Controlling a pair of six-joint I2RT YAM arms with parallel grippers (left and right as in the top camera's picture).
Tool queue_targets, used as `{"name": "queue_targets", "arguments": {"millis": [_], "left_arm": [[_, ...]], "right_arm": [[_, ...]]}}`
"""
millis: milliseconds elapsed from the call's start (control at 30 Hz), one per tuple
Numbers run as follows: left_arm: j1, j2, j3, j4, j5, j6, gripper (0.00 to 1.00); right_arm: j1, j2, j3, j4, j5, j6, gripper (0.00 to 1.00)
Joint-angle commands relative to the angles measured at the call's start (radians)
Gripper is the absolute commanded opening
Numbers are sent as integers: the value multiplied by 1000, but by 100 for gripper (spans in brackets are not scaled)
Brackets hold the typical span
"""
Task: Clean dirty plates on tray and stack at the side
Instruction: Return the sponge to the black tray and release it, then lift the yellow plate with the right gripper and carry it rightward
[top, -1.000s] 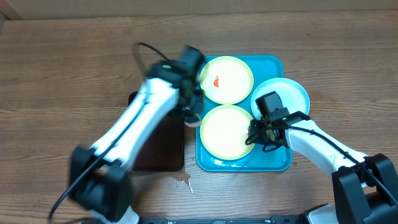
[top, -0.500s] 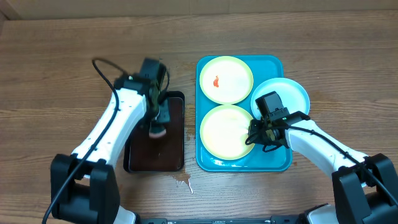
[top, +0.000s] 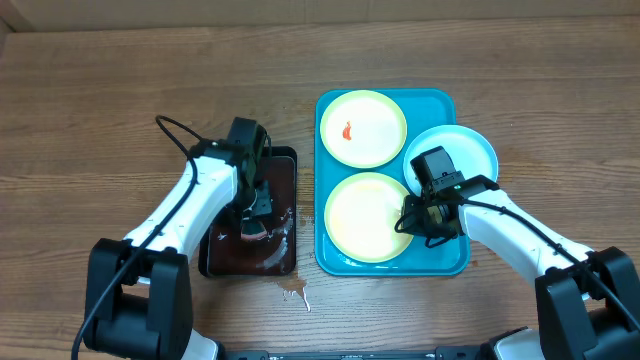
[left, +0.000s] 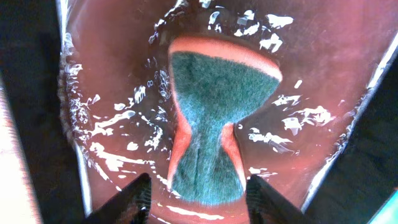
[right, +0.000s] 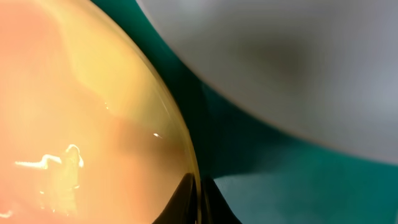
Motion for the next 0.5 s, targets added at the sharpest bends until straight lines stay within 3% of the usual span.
{"name": "queue_targets", "arguments": {"millis": [0,133,233,267,300,467], "left_arm": [[32,-15,127,-71,2,5,54],[88,-51,261,-180,2,8,63],[139,-80,357,-233,3,8,81],[169,-94,405,-254,3,8,95],[187,-102,433,-265,6,8,100],[256,-125,520,-284,5,8,100]], "right_arm": [[-2,-19,71,-60,25,-15,4],[7,-48,178,-162,63,-17,4],[44,-58,287,-248,134,-25,4],[74,-58,350,-288,167,-59,4],[97,-58,391,-307,190,-74,4],[235,-58,540,-325,320,-140,4]]}}
